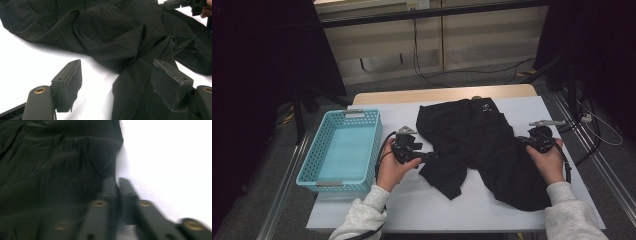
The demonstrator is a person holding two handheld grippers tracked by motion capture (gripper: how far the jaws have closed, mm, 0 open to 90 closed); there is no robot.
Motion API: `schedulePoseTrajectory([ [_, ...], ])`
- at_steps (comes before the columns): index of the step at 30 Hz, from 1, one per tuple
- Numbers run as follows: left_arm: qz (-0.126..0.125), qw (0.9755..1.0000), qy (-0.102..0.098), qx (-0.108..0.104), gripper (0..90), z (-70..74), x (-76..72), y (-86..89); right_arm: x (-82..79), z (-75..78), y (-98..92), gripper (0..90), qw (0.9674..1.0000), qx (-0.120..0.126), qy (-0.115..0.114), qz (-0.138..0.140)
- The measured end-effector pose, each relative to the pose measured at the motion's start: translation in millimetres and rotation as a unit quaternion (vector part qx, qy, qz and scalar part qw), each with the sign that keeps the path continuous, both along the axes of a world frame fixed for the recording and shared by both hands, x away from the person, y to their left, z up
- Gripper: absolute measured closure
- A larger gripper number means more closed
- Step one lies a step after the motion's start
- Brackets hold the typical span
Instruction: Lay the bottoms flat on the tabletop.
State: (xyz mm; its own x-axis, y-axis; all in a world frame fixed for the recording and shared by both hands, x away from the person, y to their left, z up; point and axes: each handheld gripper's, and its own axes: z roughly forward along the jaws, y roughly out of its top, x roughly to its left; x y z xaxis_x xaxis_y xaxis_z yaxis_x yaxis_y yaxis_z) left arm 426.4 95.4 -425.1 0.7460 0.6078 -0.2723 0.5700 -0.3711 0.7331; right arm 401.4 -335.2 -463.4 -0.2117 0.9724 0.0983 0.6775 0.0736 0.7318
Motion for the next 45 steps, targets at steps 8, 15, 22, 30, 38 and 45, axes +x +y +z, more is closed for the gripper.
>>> schedulePoseTrajectory([
  [8, -0.002, 1.0, -0.001, 0.0, 25.4, 1.4, 0.0, 0.1, -25.2, 7.2, 2.3, 53.0, 0.9998, -0.014, 0.011, 0.013],
  [15, -0.009, 1.0, 0.0, 0.001, 25.1, 0.6, 0.3, -4.5, -66.9, 11.9, 0.0, 53.7, 0.9998, -0.002, 0.016, 0.012],
  [22, -0.013, 0.9999, -0.001, 0.004, 24.7, 1.0, 1.5, -8.5, -108.0, 11.4, -8.1, 64.4, 0.9992, 0.001, 0.036, 0.016],
  [30, -0.023, 0.9997, -0.002, 0.0, 24.7, 2.2, 3.2, -16.7, -115.9, 8.8, -17.9, 89.9, 0.9997, -0.006, 0.025, 0.004],
  [38, -0.022, 0.9998, -0.001, 0.003, 24.5, 1.4, 3.9, -18.4, -114.4, 11.5, -10.4, 61.5, 0.9992, -0.036, 0.013, 0.009],
  [45, -0.022, 0.9997, -0.003, 0.006, 24.2, 1.3, 2.5, -17.7, -117.2, 27.0, 20.1, 51.0, 0.9985, -0.023, -0.018, 0.046],
])
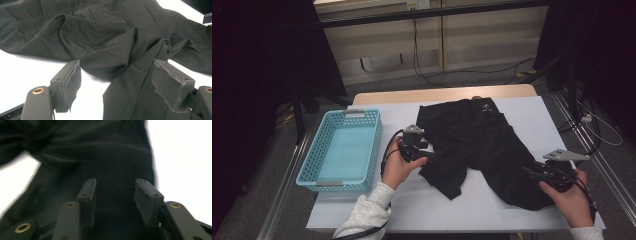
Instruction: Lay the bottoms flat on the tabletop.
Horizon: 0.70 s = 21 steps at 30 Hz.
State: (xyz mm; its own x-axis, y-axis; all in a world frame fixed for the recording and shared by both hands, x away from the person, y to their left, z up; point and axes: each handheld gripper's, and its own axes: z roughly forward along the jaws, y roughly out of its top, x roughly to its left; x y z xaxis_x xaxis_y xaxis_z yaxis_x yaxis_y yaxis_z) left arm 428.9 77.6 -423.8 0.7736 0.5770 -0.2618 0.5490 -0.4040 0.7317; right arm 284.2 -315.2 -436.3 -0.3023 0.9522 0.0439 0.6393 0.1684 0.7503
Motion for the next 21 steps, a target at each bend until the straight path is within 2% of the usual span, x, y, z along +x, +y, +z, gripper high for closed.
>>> schedulePoseTrajectory([
  [4, 0.0, 1.0, -0.001, 0.0, 23.7, -0.1, -0.5, 1.2, -2.4, 0.5, 23.1, 46.6, 0.9996, 0.006, -0.001, 0.028],
  [6, 0.001, 1.0, -0.002, -0.001, 23.6, 0.4, -1.2, 1.6, -3.9, -0.4, 35.8, 44.5, 0.999, 0.001, 0.003, 0.044],
  [13, 0.0, 1.0, -0.001, 0.001, 23.6, 1.6, -1.8, 2.4, -9.7, -7.2, 71.2, 43.8, 0.9945, -0.015, 0.017, 0.102],
  [16, 0.0, 1.0, 0.0, -0.001, 23.6, 1.8, -1.6, 2.8, -9.0, -12.0, 77.5, 44.1, 0.9916, -0.041, 0.029, 0.119],
  [20, 0.0, 1.0, -0.001, -0.001, 23.6, 2.5, -0.7, 4.0, -8.0, -16.7, 74.9, 46.7, 0.9897, -0.044, 0.047, 0.128],
  [21, 0.001, 1.0, -0.001, -0.001, 23.6, 2.7, -0.5, 4.2, -8.2, -16.5, 74.7, 49.9, 0.9896, -0.042, 0.048, 0.129],
])
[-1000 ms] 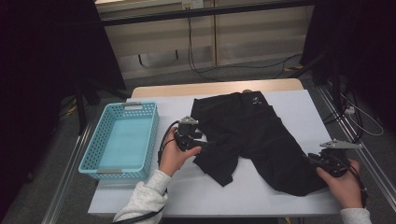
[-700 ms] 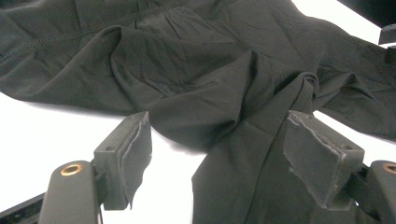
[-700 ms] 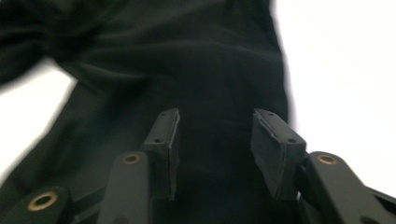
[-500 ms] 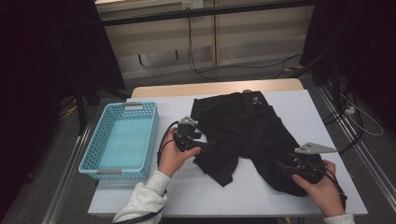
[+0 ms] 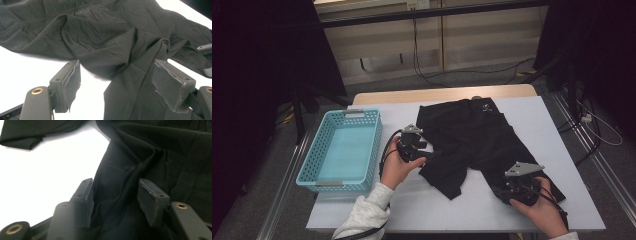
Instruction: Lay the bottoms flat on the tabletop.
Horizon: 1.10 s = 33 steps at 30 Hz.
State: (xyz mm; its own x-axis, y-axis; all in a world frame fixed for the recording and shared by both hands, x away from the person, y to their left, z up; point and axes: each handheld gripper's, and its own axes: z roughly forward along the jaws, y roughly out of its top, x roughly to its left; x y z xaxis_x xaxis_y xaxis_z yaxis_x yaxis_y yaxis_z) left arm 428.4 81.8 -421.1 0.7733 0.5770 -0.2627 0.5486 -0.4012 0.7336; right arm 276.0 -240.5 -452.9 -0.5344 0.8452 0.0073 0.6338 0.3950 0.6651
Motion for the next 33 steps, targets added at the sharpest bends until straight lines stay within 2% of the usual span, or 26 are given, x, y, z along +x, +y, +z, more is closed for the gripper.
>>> schedulePoseTrajectory([
  [2, 0.004, 1.0, -0.001, -0.003, 23.6, 0.1, 0.1, 0.4, 0.0, 1.0, 0.9, 55.7, 1.0, -0.005, -0.001, 0.006],
  [4, 0.005, 1.0, -0.002, -0.003, 23.6, 0.7, 0.2, 1.3, 0.1, 2.0, 1.1, 73.8, 0.9998, -0.007, 0.001, 0.017],
  [6, 0.004, 1.0, -0.002, -0.004, 23.6, 1.6, 0.0, 1.9, 1.0, 4.8, -1.8, 84.4, 0.9997, -0.011, -0.003, 0.021],
  [8, 0.005, 1.0, -0.002, -0.004, 23.6, 1.8, -0.4, 1.9, 2.9, 8.8, -7.7, 88.7, 0.9999, 0.001, -0.006, 0.016],
  [12, 0.005, 1.0, 0.0, -0.006, 23.9, 0.8, -0.2, 1.2, 12.0, 11.6, -21.5, 88.7, 0.9997, 0.02, -0.016, -0.007],
  [17, 0.004, 1.0, 0.0, -0.006, 23.9, 0.8, -0.6, 0.9, 26.8, 3.8, -28.9, 86.6, 0.9994, 0.014, -0.02, -0.026],
  [20, 0.006, 1.0, 0.002, -0.003, 24.0, 0.2, -0.1, 2.2, 30.1, -0.9, -28.3, 83.6, 0.9996, 0.004, -0.019, -0.023],
  [27, 0.007, 1.0, 0.0, -0.003, 23.9, 0.8, -1.3, 4.9, 25.3, 0.9, -22.4, 61.6, 0.9995, 0.012, -0.02, -0.024],
  [31, 0.012, 0.9999, -0.002, -0.004, 23.8, 1.7, -2.1, 7.4, 18.5, 5.4, -19.2, 57.2, 0.9992, 0.016, -0.029, -0.02],
  [33, 0.011, 0.9999, -0.002, -0.003, 23.8, 2.0, -3.0, 8.6, 14.3, 7.9, -17.8, 58.6, 0.9992, 0.016, -0.033, -0.018],
])
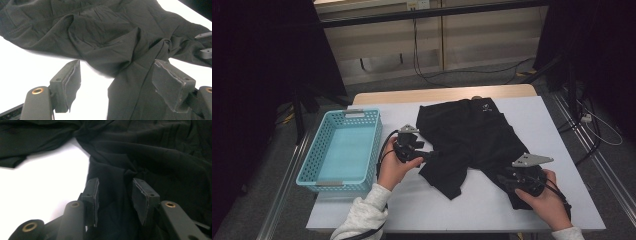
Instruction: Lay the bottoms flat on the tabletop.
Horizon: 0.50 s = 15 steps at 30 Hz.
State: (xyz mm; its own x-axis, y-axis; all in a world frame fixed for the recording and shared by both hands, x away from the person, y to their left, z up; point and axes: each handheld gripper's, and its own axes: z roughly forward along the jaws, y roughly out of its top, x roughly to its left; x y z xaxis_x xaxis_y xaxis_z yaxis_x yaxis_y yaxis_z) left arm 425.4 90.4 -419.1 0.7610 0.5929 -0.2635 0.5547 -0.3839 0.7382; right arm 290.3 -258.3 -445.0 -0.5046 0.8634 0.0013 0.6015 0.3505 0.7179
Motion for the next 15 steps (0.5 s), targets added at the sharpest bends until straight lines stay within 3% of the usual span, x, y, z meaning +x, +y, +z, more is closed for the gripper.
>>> schedulePoseTrajectory([
  [6, 0.0, 1.0, -0.003, -0.001, 23.8, 2.5, -2.5, -0.1, -9.1, -2.7, 2.0, 70.5, 0.9997, -0.015, 0.018, 0.011],
  [9, -0.001, 1.0, -0.002, -0.002, 23.8, 2.9, -3.7, -1.2, -13.2, -1.2, -2.4, 85.0, 0.9997, -0.004, 0.021, 0.008],
  [11, -0.003, 1.0, -0.001, -0.001, 23.8, 3.0, -4.2, -1.6, -14.3, -1.8, -4.1, 88.0, 0.9995, 0.004, 0.029, 0.01],
  [15, -0.006, 1.0, -0.001, 0.001, 23.8, 3.4, -6.0, -3.8, -18.8, 2.9, -1.1, 88.8, 0.9997, 0.002, 0.023, 0.013],
])
